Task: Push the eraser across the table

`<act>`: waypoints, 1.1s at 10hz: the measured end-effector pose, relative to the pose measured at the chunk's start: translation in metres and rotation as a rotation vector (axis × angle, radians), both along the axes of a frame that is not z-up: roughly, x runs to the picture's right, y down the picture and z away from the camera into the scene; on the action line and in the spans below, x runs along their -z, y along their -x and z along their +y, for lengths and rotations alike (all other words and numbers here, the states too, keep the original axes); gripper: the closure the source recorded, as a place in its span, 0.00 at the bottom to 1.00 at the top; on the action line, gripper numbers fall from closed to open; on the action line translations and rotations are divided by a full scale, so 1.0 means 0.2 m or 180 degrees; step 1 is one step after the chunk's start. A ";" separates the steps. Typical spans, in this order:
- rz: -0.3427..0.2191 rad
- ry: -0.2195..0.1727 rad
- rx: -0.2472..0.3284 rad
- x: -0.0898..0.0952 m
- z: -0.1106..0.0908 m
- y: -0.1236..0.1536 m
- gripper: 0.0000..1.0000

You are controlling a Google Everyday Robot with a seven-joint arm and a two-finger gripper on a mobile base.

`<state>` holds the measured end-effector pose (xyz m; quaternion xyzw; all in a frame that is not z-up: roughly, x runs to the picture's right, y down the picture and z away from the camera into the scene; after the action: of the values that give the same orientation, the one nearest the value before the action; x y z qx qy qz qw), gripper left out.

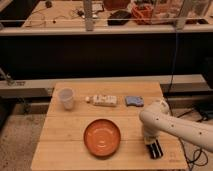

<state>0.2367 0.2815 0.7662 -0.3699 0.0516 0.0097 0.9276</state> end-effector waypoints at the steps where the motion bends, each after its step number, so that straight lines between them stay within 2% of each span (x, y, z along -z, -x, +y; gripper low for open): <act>1: 0.0000 0.0001 -0.0001 0.00 0.00 0.00 1.00; 9: 0.0000 0.0003 0.0000 0.00 0.00 0.00 1.00; 11: 0.0004 -0.0029 0.0033 -0.01 -0.02 0.06 1.00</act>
<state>0.2251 0.2765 0.7675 -0.3654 0.0540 0.0054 0.9293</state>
